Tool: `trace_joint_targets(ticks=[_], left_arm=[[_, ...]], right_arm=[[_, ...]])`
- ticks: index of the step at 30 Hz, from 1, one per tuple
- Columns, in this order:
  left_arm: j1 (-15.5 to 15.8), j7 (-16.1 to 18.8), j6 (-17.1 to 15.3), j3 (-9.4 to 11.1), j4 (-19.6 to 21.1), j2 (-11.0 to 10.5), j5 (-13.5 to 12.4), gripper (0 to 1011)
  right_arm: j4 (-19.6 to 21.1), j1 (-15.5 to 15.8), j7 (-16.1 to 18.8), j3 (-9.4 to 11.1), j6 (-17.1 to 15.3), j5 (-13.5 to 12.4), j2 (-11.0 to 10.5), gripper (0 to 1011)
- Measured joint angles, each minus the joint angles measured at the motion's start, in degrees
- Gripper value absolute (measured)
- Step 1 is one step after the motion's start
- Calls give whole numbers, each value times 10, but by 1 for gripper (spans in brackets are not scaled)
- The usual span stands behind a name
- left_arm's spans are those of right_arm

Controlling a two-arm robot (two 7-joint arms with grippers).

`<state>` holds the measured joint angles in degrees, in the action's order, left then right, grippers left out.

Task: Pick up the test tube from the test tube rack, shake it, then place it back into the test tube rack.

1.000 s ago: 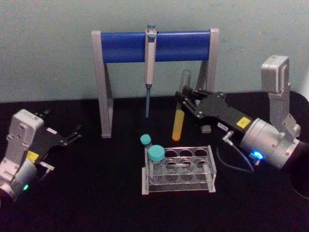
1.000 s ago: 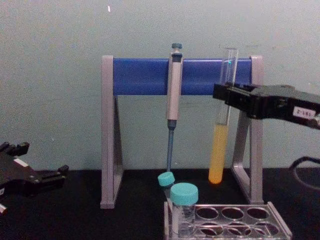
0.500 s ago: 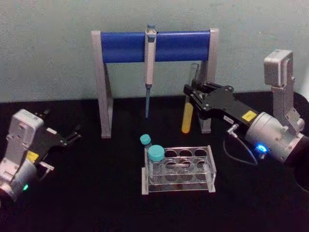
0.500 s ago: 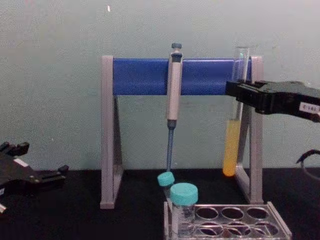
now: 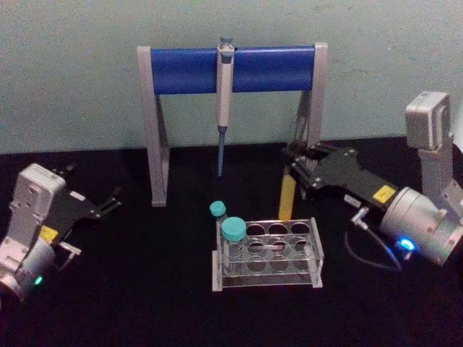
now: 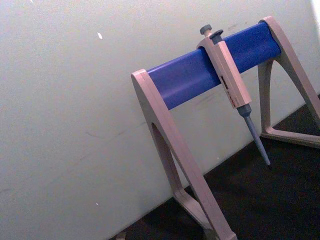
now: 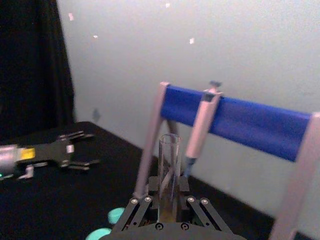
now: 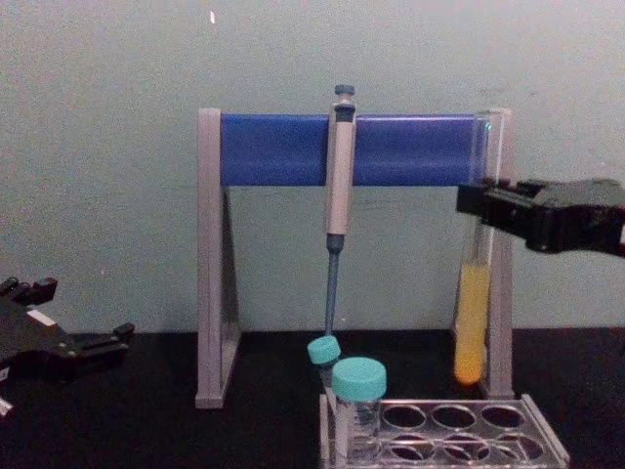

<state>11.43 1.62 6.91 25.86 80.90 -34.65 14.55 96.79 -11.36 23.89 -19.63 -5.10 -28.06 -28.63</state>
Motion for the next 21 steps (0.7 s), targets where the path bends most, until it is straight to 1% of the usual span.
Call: trace_joint_targets(ticks=[3, 6, 7, 8, 12, 17, 21], left_arm=[[0, 0, 0, 0, 0, 0, 0, 1001], [0, 0, 0, 0, 0, 0, 0, 1001], [0, 0, 0, 0, 0, 0, 0, 1001], [0, 0, 0, 0, 0, 0, 0, 1001], [0, 0, 0, 0, 0, 0, 0, 1001], [0, 0, 0, 0, 0, 0, 0, 1002], [0, 0, 0, 0, 0, 0, 0, 1001]], right_arm=[[6, 5, 12, -9, -5, -8, -1, 229], [5, 3, 18, -16, -6, -13, 2, 229], [2, -2, 21, -21, -5, -15, 5, 229], [2, -2, 21, -21, -5, -15, 5, 229], [-14, -20, 24, -32, 4, -16, 17, 228], [-33, -39, 20, -35, 13, -13, 28, 229], [-49, -52, 9, -31, 18, -6, 33, 229]])
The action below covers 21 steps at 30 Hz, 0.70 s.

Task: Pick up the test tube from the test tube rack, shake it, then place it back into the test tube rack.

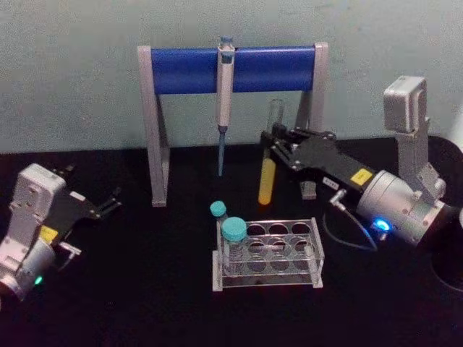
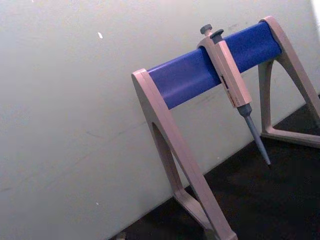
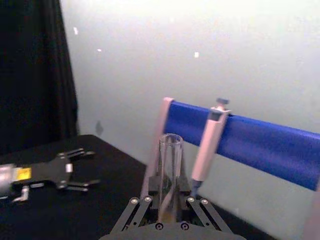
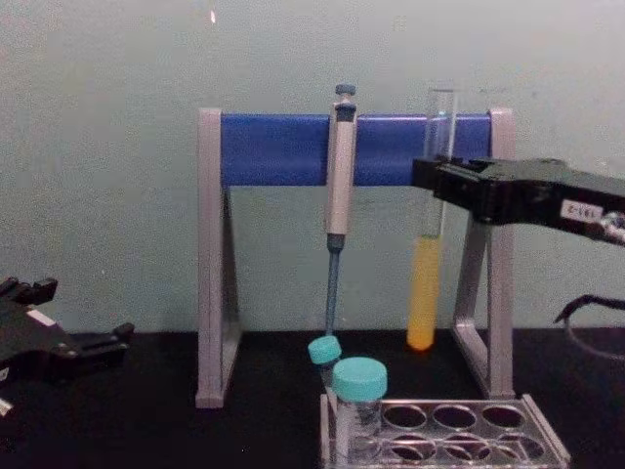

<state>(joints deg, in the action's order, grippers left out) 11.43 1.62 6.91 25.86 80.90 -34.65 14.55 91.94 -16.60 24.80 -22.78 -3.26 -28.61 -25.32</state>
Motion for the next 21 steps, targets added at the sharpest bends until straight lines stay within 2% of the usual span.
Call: trace_joint_targets(ticks=[15, 21], left_arm=[[0, 0, 0, 0, 0, 0, 0, 1001], [0, 0, 0, 0, 0, 0, 0, 1001]], right_arm=[[-6, 2, -13, 19, -1, 10, -5, 229], [10, 17, -18, 31, -3, 14, -18, 229]])
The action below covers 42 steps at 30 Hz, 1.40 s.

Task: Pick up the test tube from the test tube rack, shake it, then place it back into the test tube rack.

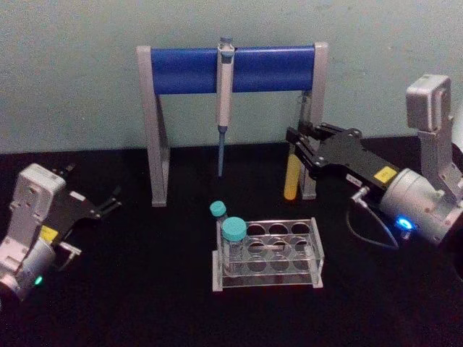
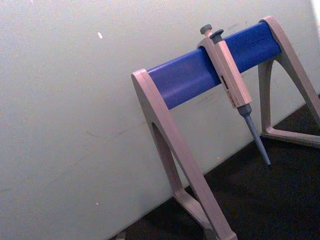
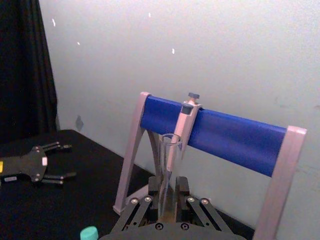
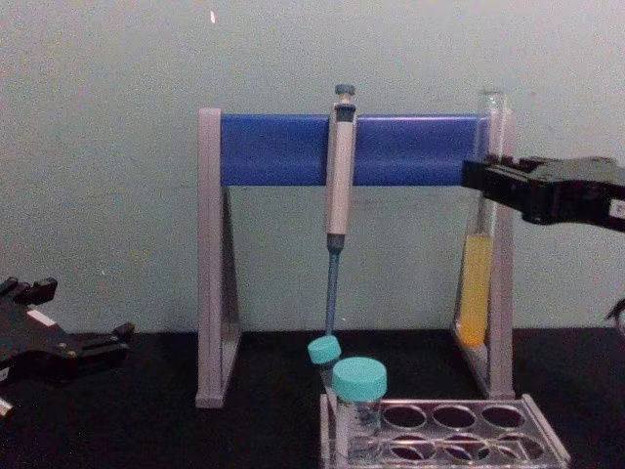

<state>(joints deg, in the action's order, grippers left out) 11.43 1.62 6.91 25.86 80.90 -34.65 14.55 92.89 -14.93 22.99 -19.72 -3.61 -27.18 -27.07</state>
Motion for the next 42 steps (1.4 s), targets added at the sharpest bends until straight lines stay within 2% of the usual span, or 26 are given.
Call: trace_joint_targets(ticks=[8, 13, 17, 23, 31, 42], left_arm=[[0, 0, 0, 0, 0, 0, 0, 1001], [0, 0, 0, 0, 0, 0, 0, 1001], [0, 0, 0, 0, 0, 0, 0, 1001], [0, 0, 0, 0, 0, 0, 0, 1001], [0, 0, 0, 0, 0, 0, 0, 1001], [0, 0, 0, 0, 0, 0, 0, 1001]], right_arm=[[36, 34, 6, 8, -13, -2, -23, 229], [45, 42, 22, 0, -19, -15, -23, 229], [35, 29, 34, -18, -19, -23, -13, 229], [8, 3, 34, -32, -10, -24, 7, 229], [-19, -20, 17, -29, 12, -15, 24, 229], [-19, -15, 1, -16, 9, -3, 21, 229]])
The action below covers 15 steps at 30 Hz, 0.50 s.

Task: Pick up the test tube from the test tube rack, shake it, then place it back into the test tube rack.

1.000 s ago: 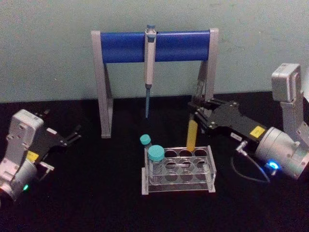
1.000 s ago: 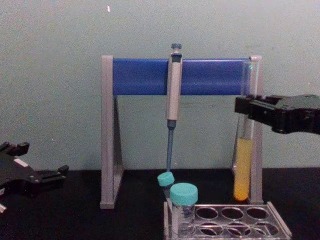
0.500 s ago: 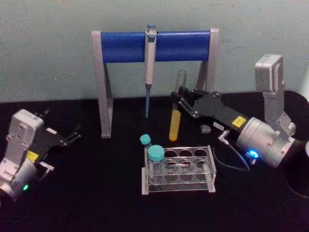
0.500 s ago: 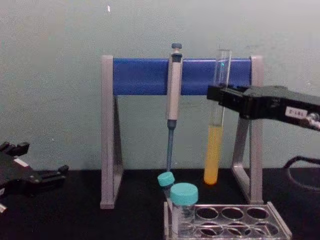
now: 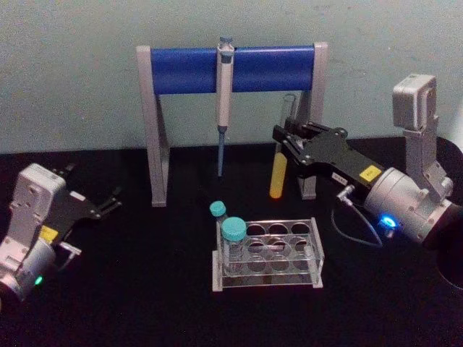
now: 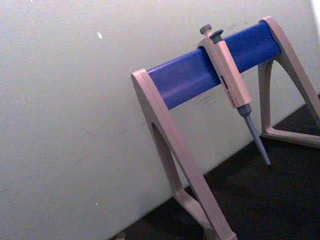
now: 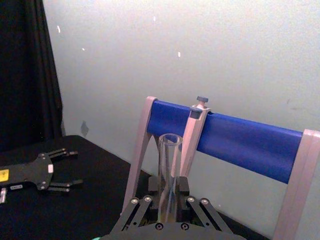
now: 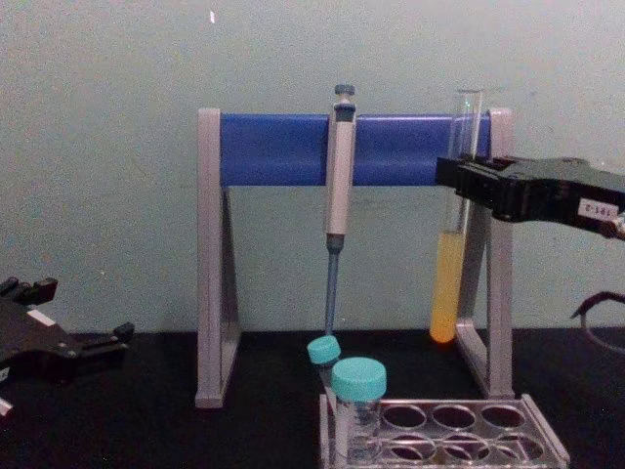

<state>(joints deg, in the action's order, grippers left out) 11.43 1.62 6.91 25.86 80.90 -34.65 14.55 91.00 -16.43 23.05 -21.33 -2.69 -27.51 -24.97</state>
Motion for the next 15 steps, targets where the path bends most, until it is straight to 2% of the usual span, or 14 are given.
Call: trace_joint_targets(ticks=[10, 15], left_arm=[[0, 0, 0, 0, 0, 0, 0, 1001], [0, 0, 0, 0, 0, 0, 0, 1001]], right_arm=[[4, 2, 4, 4, -3, 4, -2, 229], [15, 9, 16, 4, -6, 2, -9, 229]])
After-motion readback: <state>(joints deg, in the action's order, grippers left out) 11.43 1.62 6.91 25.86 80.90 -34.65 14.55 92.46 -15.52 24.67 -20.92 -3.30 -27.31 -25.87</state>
